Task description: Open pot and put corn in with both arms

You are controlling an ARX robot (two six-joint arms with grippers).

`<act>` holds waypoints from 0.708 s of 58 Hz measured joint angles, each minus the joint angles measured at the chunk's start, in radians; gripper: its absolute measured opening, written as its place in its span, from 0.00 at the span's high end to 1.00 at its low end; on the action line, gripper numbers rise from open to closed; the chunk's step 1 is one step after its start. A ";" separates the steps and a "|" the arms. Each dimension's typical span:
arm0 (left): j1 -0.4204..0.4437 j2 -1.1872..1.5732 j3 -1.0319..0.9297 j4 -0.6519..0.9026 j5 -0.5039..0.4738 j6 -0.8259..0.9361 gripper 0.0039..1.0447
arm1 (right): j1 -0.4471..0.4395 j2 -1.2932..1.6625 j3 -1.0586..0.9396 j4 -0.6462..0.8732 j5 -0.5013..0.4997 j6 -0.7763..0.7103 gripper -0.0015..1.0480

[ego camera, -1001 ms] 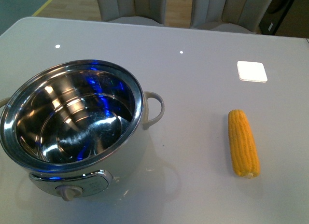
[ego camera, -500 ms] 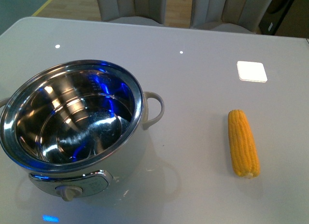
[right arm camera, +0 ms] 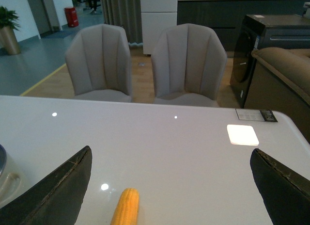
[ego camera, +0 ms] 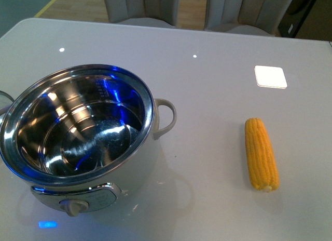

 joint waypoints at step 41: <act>-0.017 0.035 0.007 0.013 -0.027 -0.015 0.60 | 0.000 0.000 0.000 0.000 0.000 0.000 0.08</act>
